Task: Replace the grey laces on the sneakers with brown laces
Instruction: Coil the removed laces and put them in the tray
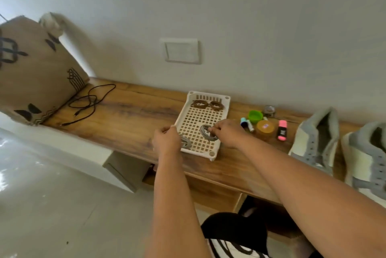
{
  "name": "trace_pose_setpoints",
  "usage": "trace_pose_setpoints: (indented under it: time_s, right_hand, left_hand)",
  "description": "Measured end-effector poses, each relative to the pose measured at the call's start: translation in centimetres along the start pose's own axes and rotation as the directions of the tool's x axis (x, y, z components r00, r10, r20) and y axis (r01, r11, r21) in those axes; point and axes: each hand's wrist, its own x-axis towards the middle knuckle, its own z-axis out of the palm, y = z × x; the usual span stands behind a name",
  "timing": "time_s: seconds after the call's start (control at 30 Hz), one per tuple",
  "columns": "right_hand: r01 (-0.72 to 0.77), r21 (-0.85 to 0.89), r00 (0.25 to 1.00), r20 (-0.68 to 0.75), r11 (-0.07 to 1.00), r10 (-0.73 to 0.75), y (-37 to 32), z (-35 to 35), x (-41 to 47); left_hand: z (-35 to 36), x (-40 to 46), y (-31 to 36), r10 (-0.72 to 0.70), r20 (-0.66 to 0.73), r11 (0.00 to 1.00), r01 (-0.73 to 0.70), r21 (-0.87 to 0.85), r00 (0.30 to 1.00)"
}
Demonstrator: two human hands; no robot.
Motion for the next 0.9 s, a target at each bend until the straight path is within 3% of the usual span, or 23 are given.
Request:
trace_pose_setpoints:
  time_s: [0.07, 0.17, 0.27, 0.37, 0.47, 0.77, 0.9]
  right_hand:
    - [-0.017, -0.134, 1.0, 0.008, 0.991, 0.019, -0.9, 1.4, 1.4]
    - [-0.023, -0.281, 1.0, 0.013, 0.96, 0.028, -1.8, 3.3, 2.6]
    - [0.07, -0.566, 0.997, 0.029, 0.821, -0.066, -2.6, 4.2, 2.7]
    - [0.129, -0.692, 0.985, 0.009, 0.71, -0.17, -3.1, 4.5, 2.4]
    - [0.12, -0.707, 0.977, -0.041, 0.697, -0.211, -3.2, 4.4, 2.0]
    - [0.108, -0.545, 0.977, -0.097, 0.832, -0.191, -1.3, 4.3, 2.5]
    - [0.114, -0.451, 0.973, -0.129, 0.885, -0.191, -1.0, 4.3, 2.5]
  left_hand:
    - [0.2, 1.2, -0.5, -0.01, -0.057, 1.0, 0.009, -0.02, 0.998]
    - [0.3, 1.7, -0.5, -0.069, -0.042, 0.982, 0.061, -0.181, 0.997]
    - [0.5, 1.6, 0.1, -0.065, -0.029, 0.955, 0.054, -0.292, 0.997]
    - [0.8, 1.6, 0.0, -0.058, -0.014, 0.948, 0.05, -0.315, 0.998]
    - [1.1, 1.6, -0.6, -0.072, -0.038, 0.953, 0.057, -0.298, 0.997]
    - [1.3, 2.2, -2.0, -0.059, -0.088, 0.984, 0.044, -0.17, 0.994]
    - [0.7, 2.6, -2.8, 0.084, -0.128, 0.974, -0.055, 0.218, 0.988]
